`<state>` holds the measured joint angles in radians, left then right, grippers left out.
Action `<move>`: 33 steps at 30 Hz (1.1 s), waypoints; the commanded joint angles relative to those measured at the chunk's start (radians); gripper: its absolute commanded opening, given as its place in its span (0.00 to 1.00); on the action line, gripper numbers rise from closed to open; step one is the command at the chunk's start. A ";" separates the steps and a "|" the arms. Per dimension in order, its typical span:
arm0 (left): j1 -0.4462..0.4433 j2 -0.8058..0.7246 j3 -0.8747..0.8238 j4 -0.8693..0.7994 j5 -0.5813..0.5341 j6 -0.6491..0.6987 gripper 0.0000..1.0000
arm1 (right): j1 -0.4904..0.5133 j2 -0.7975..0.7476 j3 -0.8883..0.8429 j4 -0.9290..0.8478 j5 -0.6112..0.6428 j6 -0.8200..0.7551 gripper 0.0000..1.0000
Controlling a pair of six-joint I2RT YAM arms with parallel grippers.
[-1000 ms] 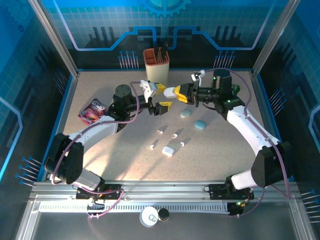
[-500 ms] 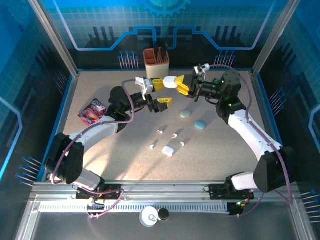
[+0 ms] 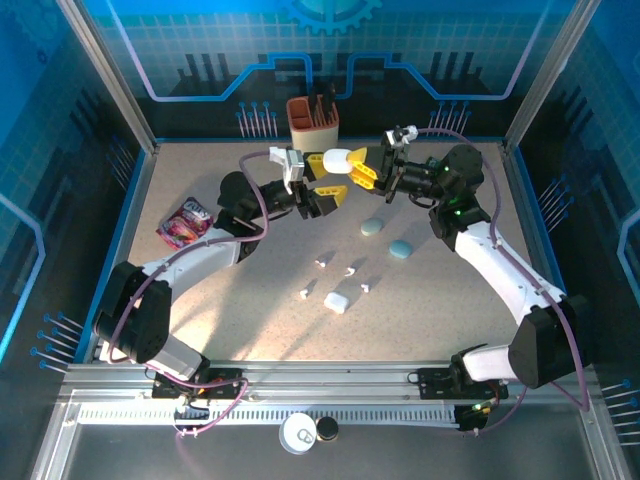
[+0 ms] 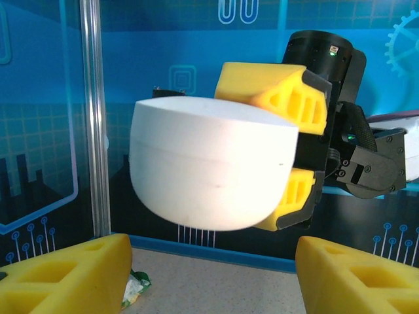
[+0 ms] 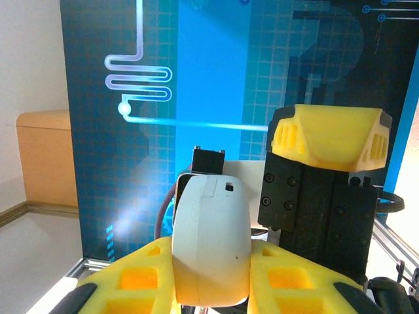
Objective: Insert the wireless bluetooth earbuds into the charging case
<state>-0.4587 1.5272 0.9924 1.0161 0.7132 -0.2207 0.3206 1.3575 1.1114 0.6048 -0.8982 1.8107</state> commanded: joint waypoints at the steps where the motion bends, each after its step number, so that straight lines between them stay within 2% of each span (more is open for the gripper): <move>1: -0.007 -0.009 0.029 0.039 0.015 -0.017 0.66 | 0.012 -0.019 -0.011 0.006 -0.008 -0.008 0.16; 8: -0.008 -0.009 0.046 0.033 0.021 -0.016 0.62 | 0.012 -0.030 -0.018 -0.068 -0.018 -0.054 0.16; 26: -0.008 -0.016 0.050 0.006 0.045 -0.014 0.51 | 0.012 -0.019 -0.025 -0.069 -0.019 -0.059 0.16; 33: -0.009 -0.017 0.046 0.003 0.051 -0.014 0.41 | 0.011 -0.020 -0.018 -0.099 -0.020 -0.079 0.15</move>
<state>-0.4587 1.5272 1.0130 1.0016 0.7303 -0.2371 0.3206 1.3556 1.0935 0.5247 -0.9180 1.7611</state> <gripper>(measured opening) 0.420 0.216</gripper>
